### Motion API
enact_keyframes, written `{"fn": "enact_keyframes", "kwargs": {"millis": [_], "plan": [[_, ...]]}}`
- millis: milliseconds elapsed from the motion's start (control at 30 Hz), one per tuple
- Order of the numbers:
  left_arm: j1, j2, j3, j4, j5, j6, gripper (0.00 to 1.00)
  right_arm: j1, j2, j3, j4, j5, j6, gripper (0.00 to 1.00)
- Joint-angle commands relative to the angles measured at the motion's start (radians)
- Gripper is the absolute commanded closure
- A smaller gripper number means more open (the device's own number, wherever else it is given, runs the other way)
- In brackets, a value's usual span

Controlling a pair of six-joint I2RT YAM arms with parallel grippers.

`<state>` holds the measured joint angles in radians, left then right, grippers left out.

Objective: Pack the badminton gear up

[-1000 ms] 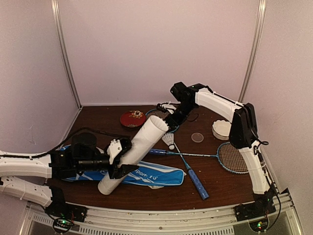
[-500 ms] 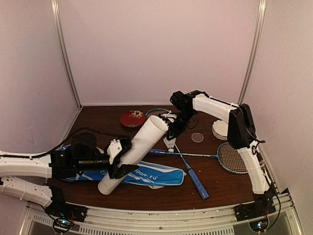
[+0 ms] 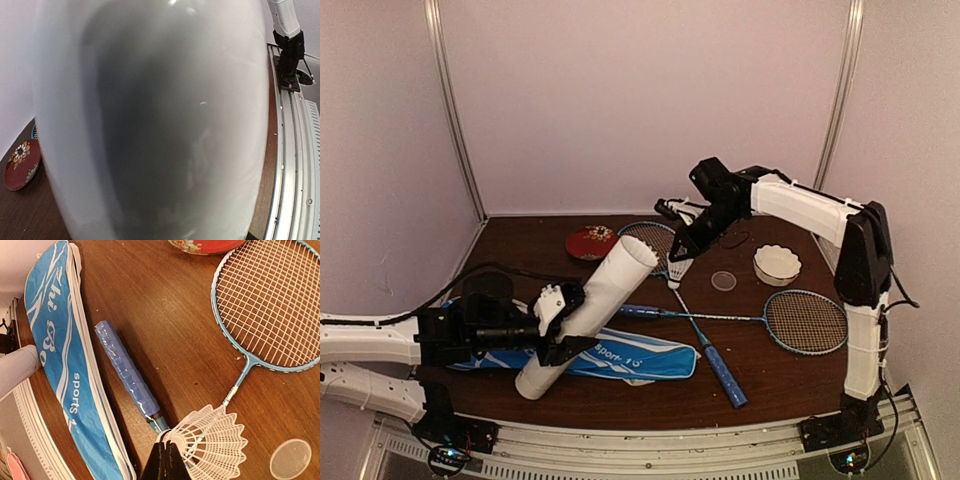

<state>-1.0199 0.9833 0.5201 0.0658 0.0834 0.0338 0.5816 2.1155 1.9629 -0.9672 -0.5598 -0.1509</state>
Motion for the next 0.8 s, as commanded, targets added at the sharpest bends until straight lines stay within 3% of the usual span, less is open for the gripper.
{"fn": "enact_keyframes", "kwargs": {"millis": [0, 167, 400, 767], "plan": [[0.006, -0.043, -0.014, 0.052, -0.037, -0.018, 0.55, -0.009, -0.247, -0.159, 0.271, 0.016, 0.164, 1.00], [0.006, -0.052, -0.027, 0.082, -0.042, -0.024, 0.55, -0.004, -0.577, -0.452, 0.559, 0.018, 0.310, 1.00], [0.006, -0.028, -0.016, 0.112, -0.032, -0.025, 0.55, 0.114, -0.862, -0.584, 0.643, 0.073, 0.354, 1.00], [0.006, 0.008, 0.014, 0.131, -0.004, -0.035, 0.55, 0.366, -0.892, -0.532, 0.582, 0.253, 0.305, 1.00]]}}
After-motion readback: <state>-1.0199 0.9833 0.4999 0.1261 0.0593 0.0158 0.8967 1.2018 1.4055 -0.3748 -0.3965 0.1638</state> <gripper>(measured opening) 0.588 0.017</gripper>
